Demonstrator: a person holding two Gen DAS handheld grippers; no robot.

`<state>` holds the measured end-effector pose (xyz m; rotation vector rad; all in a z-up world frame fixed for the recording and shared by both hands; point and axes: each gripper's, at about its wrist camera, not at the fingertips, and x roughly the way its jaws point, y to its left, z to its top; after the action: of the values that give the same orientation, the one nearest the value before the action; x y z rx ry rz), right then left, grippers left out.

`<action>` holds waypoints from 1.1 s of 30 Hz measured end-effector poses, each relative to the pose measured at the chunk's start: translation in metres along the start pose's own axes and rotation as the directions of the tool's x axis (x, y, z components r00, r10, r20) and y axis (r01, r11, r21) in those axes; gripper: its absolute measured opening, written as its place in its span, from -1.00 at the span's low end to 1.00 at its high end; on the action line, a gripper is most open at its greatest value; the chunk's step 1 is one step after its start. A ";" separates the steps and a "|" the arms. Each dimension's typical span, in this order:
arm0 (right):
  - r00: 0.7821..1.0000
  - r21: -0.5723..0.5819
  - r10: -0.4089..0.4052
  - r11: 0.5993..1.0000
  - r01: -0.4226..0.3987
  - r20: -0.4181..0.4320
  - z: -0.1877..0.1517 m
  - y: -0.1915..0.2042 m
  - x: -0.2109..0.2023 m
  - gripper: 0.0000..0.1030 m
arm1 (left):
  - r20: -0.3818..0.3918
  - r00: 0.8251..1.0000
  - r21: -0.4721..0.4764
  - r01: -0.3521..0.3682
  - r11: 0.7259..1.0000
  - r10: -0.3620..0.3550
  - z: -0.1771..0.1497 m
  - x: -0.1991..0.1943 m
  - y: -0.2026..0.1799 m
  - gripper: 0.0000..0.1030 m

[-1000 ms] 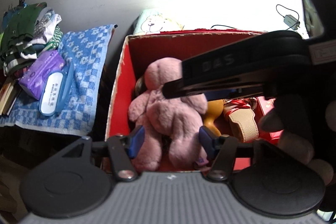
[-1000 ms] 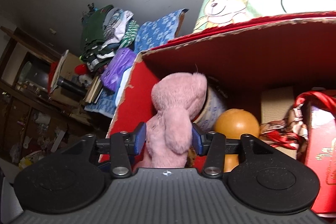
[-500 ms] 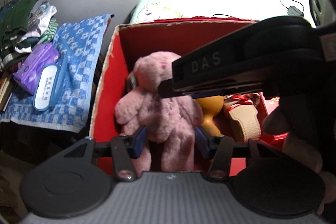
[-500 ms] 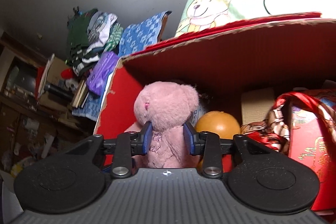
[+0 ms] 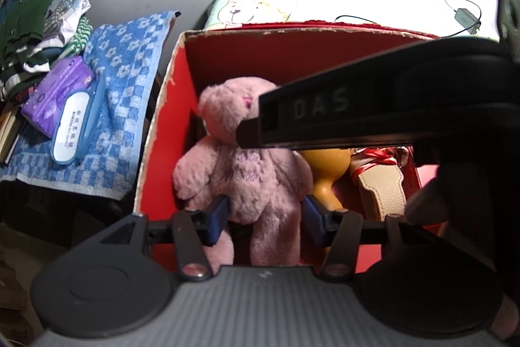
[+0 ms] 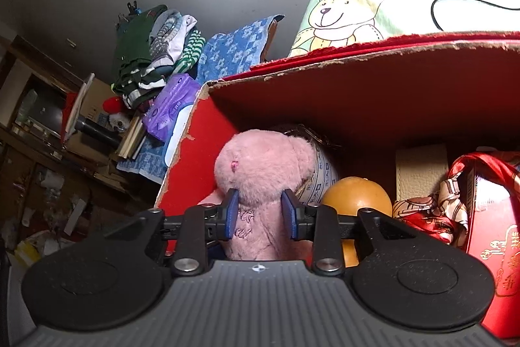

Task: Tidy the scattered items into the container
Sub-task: 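Lower the pink teddy bear into the red box with the right gripper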

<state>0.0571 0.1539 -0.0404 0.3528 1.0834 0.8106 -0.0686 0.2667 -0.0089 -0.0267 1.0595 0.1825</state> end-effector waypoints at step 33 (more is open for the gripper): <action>0.996 0.088 0.013 0.996 -0.021 0.088 -0.009 -0.012 -0.019 -0.21 | -0.006 0.999 -0.008 -0.048 0.999 0.048 0.001 -0.009 -0.006 0.41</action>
<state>0.0502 0.1304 -0.0396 0.4689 1.0378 0.7565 -0.0712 0.2600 -0.0015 -0.0092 1.0661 0.2305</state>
